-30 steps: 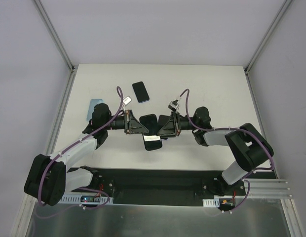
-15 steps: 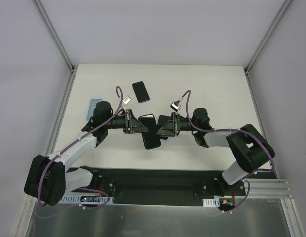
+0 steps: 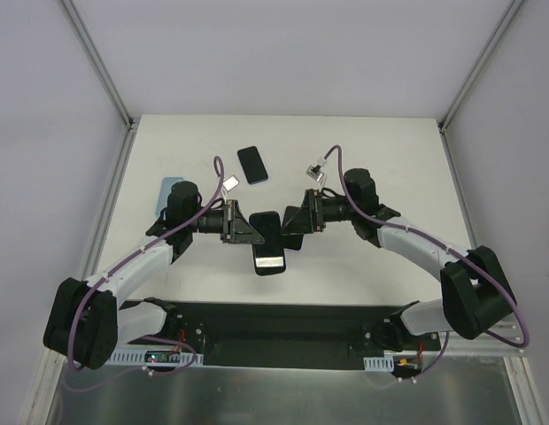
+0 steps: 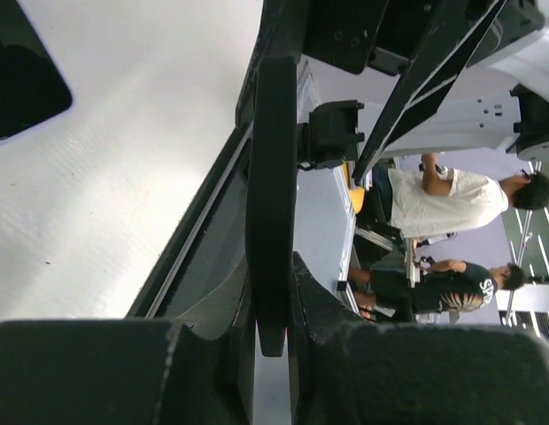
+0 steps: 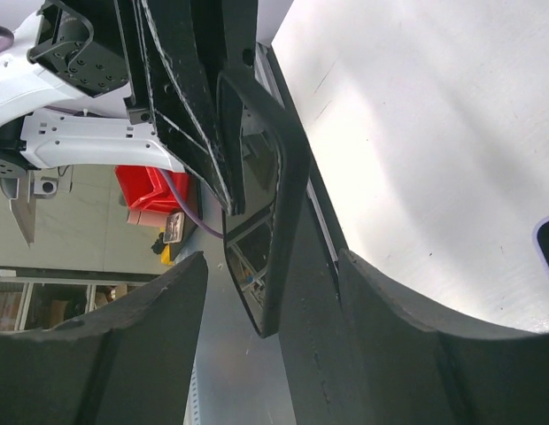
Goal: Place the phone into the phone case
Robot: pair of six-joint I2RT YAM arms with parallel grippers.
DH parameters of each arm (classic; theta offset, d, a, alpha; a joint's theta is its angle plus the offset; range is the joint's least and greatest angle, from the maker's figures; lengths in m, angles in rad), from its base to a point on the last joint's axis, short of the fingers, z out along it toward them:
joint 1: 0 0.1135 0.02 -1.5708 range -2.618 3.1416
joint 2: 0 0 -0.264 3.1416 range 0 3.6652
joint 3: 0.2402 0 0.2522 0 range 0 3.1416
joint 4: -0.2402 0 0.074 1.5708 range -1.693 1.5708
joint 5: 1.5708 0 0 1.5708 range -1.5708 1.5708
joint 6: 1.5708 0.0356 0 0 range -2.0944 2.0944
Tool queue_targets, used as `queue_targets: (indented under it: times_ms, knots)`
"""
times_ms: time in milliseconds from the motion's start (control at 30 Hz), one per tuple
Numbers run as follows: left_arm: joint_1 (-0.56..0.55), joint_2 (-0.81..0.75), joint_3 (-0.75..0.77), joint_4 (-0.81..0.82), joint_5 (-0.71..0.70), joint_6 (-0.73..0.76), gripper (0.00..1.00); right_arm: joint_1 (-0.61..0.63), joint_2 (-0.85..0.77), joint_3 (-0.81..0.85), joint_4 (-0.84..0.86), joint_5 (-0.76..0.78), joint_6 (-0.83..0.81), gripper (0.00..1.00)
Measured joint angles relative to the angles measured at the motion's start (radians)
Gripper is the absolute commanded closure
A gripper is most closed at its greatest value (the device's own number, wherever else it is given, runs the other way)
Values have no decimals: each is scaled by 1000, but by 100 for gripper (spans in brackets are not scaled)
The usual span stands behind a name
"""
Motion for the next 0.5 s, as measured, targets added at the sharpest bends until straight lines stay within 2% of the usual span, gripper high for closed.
queue_targets:
  times_ms: [167,500]
  knots:
    - [0,-8,0,0,49,1,100,0,10,86,-119,-6,-83,38]
    - [0,-13,-2,0,76,1,100,5,50,189,-209,-25,-144,41]
